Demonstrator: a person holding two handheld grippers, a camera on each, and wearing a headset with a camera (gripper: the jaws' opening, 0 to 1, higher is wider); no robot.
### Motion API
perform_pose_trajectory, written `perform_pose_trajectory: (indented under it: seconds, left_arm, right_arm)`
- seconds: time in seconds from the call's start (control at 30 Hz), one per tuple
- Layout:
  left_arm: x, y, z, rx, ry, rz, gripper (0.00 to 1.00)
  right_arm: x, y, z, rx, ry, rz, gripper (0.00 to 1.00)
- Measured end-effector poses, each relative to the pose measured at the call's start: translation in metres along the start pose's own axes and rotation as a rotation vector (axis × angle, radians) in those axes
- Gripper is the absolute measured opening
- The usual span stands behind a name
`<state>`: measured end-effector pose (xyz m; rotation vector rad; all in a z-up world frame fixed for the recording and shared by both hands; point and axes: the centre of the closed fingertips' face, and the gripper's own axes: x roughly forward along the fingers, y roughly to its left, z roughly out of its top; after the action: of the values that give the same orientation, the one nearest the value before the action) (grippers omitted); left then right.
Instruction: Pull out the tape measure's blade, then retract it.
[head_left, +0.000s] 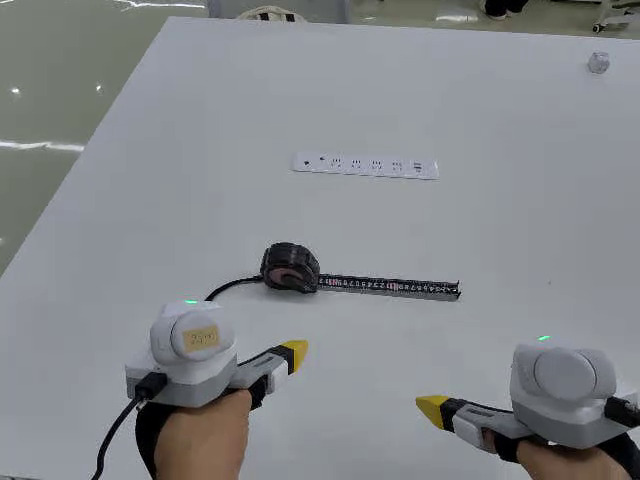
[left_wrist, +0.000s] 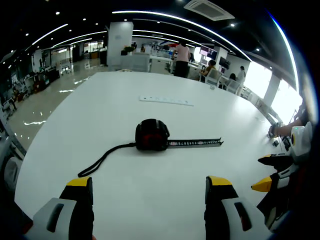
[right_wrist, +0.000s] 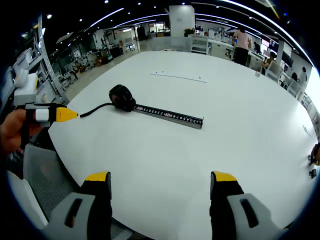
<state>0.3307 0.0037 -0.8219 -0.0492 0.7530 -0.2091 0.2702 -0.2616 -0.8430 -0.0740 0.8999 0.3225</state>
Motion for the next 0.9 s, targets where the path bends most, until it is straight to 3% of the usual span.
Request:
perform_pose_trajectory:
  seconds: [0.67, 0.9]
  left_arm:
    - [0.021, -0.003, 0.006, -0.005, 0.004, 0.002, 0.89]
    - [0.035, -0.007, 0.009, -0.003, 0.006, 0.004, 0.88]
  right_arm:
    - [0.015, -0.007, 0.005, -0.028, 0.013, 0.004, 0.81]
    - [0.026, -0.018, 0.011, -0.046, 0.021, 0.001, 0.81]
